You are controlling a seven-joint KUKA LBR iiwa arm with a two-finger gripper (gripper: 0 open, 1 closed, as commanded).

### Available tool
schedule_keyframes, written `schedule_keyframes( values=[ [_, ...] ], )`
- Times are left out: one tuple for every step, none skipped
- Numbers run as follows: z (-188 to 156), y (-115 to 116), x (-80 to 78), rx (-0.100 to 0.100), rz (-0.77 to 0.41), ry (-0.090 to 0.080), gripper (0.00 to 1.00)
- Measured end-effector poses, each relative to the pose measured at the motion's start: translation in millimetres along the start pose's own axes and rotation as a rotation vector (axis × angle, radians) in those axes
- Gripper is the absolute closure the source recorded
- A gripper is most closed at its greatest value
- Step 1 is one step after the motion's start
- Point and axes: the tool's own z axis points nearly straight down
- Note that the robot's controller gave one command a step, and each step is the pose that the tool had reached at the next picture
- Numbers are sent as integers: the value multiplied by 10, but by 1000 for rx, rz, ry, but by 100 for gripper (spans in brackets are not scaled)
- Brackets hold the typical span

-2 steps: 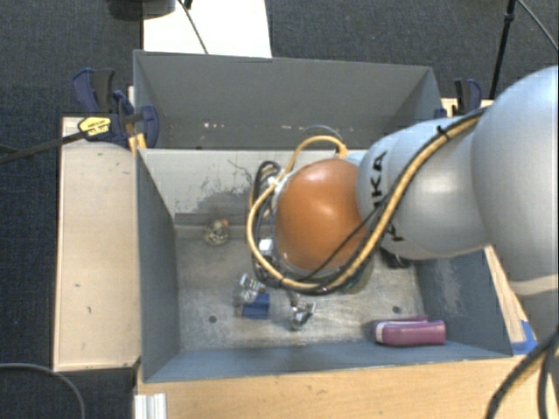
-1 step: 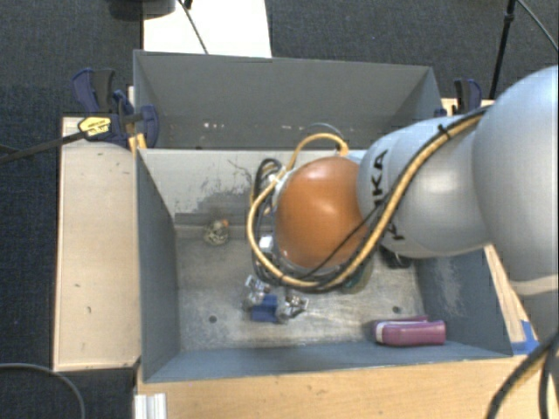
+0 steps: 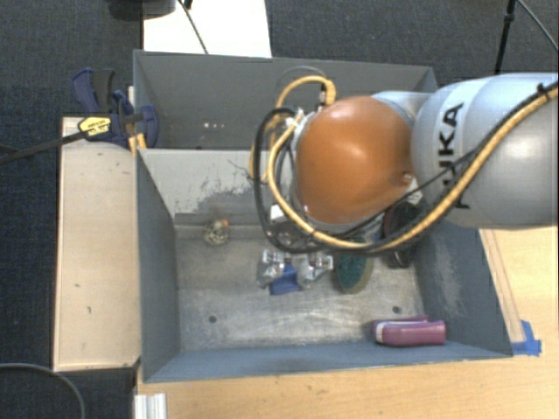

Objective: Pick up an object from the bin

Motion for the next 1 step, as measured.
schedule_keyframes(
  values=[
    [-942,103,151,-3,-303,0,100]
  ],
)
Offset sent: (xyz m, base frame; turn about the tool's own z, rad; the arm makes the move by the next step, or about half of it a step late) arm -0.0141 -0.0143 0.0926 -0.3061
